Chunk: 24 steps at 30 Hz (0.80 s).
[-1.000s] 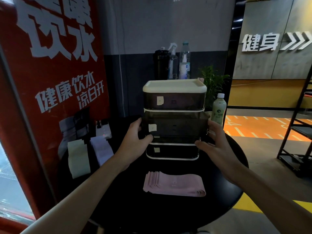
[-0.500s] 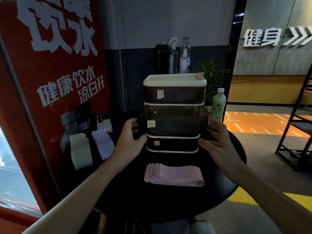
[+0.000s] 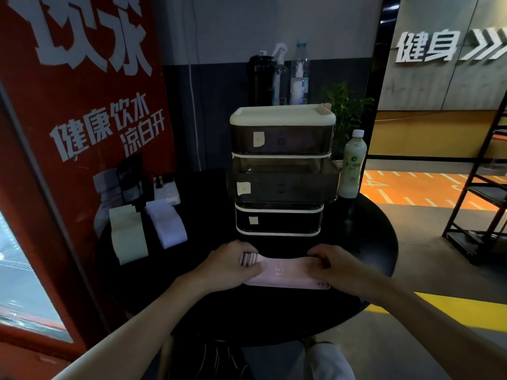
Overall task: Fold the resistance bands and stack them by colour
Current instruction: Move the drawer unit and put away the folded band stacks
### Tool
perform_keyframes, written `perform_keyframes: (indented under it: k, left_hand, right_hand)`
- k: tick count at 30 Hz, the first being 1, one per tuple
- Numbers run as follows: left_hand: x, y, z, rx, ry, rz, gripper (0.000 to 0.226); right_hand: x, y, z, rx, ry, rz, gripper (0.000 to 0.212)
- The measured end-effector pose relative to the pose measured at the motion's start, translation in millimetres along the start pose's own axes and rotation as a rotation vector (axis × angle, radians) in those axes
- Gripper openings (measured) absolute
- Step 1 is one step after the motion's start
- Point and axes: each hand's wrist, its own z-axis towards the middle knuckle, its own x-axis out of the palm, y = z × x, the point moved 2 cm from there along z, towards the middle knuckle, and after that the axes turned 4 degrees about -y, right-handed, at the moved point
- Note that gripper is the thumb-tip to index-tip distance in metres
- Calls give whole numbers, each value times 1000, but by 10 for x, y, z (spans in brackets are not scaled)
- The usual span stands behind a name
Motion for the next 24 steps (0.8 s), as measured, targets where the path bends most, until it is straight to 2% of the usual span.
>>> perform_keyframes:
  k: [3,5,8,10,13,18,22,24]
  left_hand:
    - [-14,40,-20,36,30,11,41]
    - [-12,65,-20,55,36,26,49]
    - [-3,69,-12,70,58,0,37]
    - [14,75,-13,104,56,-3,42]
    - [28,70,-52,145,57,-13,42]
    - [-8,66,-109,178,82,-142,24]
    - [-37,46,-127,245,-7,-150,43]
    - [-50,46,-129,301,-34,-76,39]
  right_hand:
    - [2,42,-4,-47,46,23,7]
    - [7,59,-2,-43,65,71,12]
    - [7,69,14,-76,85,76,23]
    - [2,72,9,-97,83,62,32]
    - [-8,78,-28,-101,77,85,28]
    - [26,158,-97,-177,52,100,22]
    - [39,195,-96,-209,-21,181,38]
    - [29,197,-95,-202,11,203,49]
